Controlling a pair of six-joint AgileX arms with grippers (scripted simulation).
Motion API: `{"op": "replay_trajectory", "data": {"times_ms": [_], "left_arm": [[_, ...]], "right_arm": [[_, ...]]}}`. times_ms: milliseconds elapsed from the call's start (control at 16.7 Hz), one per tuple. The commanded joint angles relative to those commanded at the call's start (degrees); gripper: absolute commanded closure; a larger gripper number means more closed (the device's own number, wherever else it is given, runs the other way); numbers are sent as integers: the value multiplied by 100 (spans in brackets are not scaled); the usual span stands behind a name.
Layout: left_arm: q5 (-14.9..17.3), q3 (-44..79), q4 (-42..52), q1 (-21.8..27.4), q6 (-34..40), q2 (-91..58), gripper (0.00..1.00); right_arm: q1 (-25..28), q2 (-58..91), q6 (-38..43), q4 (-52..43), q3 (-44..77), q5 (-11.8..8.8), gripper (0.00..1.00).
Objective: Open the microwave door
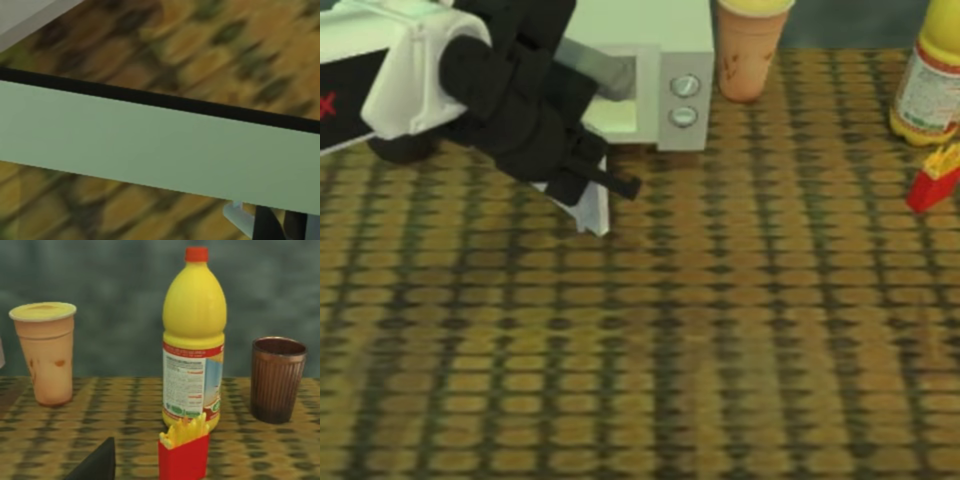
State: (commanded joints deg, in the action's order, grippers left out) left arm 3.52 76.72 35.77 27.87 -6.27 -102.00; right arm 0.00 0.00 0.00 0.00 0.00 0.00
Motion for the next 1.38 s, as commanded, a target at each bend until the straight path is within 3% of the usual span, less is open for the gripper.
{"op": "replay_trajectory", "data": {"times_ms": [1380], "left_arm": [[110,-72,-51,-72,-186,137,100]], "right_arm": [[0,0,0,0,0,0,0]]}}
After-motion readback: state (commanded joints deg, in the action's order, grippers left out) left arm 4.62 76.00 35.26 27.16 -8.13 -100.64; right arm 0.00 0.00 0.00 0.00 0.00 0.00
